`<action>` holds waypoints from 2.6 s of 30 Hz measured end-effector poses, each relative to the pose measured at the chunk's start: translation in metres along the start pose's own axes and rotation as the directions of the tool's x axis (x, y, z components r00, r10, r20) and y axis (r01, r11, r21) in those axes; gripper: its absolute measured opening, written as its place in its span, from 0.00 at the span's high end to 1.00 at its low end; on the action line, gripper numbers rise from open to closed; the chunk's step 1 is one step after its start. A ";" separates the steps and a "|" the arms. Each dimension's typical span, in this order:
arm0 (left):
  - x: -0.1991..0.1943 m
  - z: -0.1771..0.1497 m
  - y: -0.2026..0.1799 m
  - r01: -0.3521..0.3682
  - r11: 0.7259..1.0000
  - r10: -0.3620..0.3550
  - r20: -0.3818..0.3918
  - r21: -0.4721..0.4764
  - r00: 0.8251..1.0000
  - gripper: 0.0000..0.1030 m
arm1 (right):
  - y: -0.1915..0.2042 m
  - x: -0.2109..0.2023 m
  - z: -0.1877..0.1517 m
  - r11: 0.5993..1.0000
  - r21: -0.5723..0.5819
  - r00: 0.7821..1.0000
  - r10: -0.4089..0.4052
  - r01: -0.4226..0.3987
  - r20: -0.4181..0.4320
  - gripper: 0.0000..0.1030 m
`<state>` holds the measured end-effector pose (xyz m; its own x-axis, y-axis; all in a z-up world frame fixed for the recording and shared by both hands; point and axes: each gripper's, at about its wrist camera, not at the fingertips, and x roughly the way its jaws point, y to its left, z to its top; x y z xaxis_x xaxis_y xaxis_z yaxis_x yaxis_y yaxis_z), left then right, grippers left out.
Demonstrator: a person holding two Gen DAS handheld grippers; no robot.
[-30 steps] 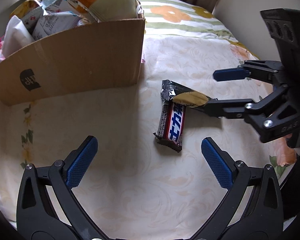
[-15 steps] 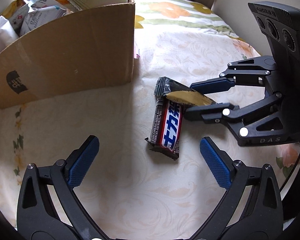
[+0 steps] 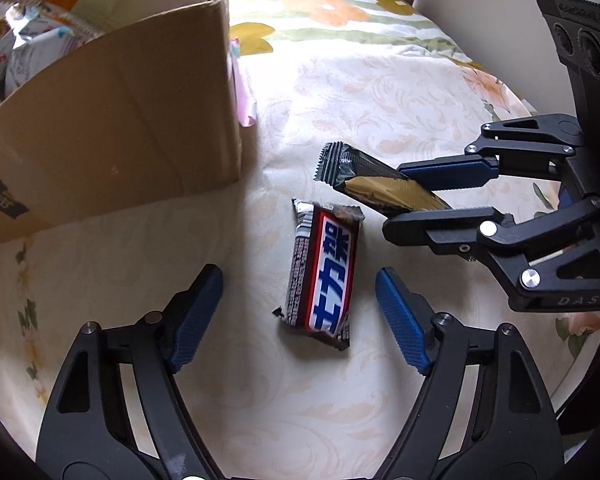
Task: Organize snacks
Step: 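Grasp the blue-labelled chocolate bar with the left tool while the right tool grasps the gold-black bar, then carry both chocolate bars over the box and open both tools to drop them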
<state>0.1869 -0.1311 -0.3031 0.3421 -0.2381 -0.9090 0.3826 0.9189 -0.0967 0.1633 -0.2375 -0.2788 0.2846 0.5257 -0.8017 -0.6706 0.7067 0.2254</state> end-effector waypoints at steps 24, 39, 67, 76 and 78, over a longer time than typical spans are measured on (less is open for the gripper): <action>-0.018 0.007 -0.001 0.010 1.000 -0.010 0.029 0.013 1.000 0.75 | 0.010 -0.022 0.003 0.997 0.062 0.998 -0.051 0.049 0.034 0.72; -0.116 0.016 0.042 0.009 0.993 0.007 0.133 -0.115 0.991 0.75 | 0.055 -0.078 0.060 0.992 0.110 0.992 -0.079 0.067 0.100 0.72; -0.142 0.124 0.197 0.023 0.991 -0.005 0.142 -0.128 0.990 0.75 | 0.069 -0.048 0.209 0.908 0.413 0.975 -0.156 0.077 0.161 0.72; -0.134 0.112 0.204 0.005 0.995 0.010 0.161 -0.095 0.987 0.02 | 0.062 -0.031 0.214 0.888 0.451 0.979 -0.162 0.089 0.126 0.72; -0.133 0.109 0.205 -0.009 0.996 0.022 0.148 -0.087 0.989 0.02 | 0.060 -0.028 0.215 0.886 0.455 0.980 -0.162 0.092 0.116 0.72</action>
<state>0.3130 0.0549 -0.1580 0.4740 -0.2618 -0.8407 0.3037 0.9448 -0.1230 0.2624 -0.1077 -0.1239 0.4672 0.4558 -0.7576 -0.2559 0.8899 0.3776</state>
